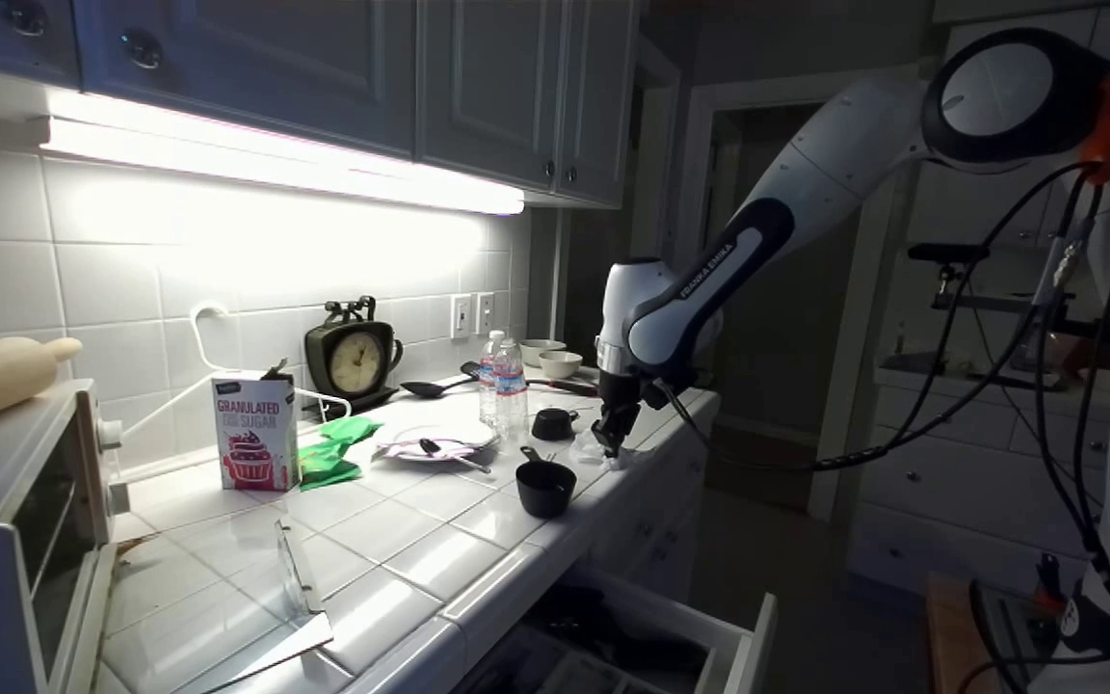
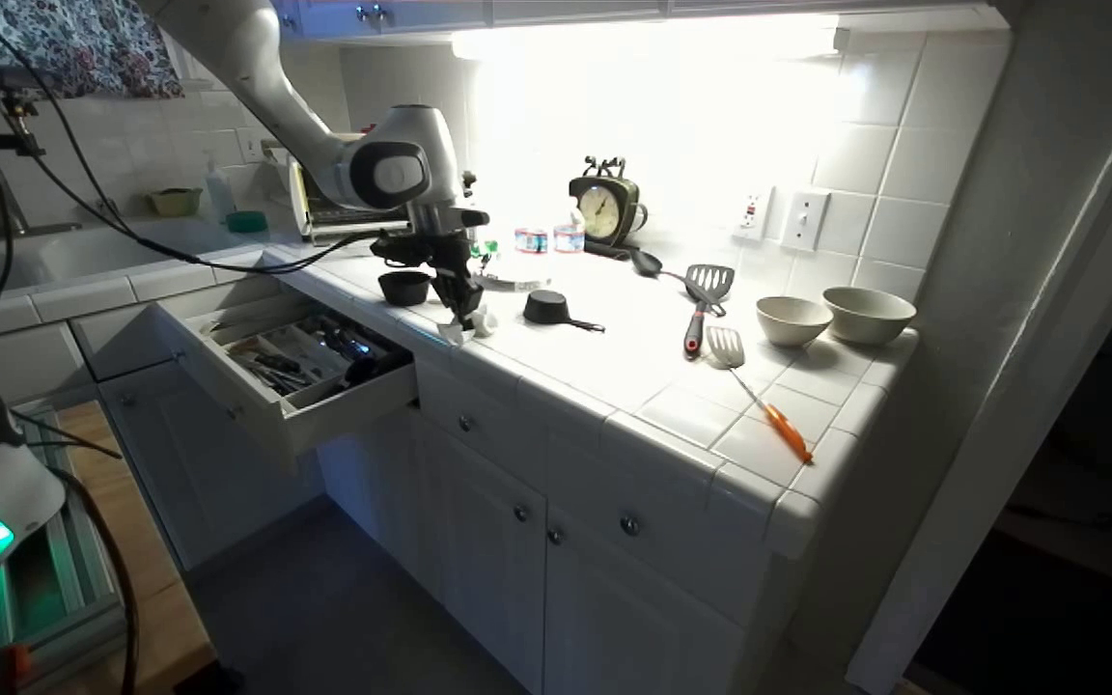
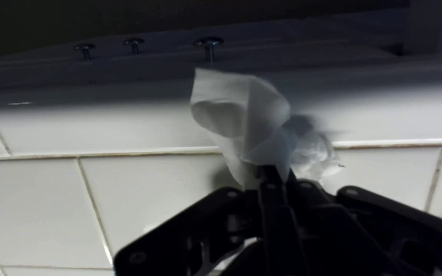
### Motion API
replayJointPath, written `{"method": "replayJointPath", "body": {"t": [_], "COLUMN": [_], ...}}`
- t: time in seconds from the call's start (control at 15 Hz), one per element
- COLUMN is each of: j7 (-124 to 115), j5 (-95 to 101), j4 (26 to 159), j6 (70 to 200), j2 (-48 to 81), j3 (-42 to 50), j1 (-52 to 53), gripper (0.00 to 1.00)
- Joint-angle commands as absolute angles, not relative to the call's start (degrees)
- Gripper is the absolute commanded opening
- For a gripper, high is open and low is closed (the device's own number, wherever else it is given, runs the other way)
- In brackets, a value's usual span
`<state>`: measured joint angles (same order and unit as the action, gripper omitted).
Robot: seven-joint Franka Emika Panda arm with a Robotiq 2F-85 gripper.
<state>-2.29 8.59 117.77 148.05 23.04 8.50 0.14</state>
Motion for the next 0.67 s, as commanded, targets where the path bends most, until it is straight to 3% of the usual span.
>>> {"method": "replayJointPath", "body": {"t": [0.0,0.27,0.6], "j7": [-0.4,-2.99,-7.96], "j5": [7.13,4.67,10.36], "j4": [119.89,119.37,119.34], "j6": [142.76,144.94,153.22], "j2": [19.98,20.24,22.08], "j3": [4.81,2.55,7.1], "j1": [-0.09,0.05,1.06], "gripper": [0.01,0.01,0.01]}}
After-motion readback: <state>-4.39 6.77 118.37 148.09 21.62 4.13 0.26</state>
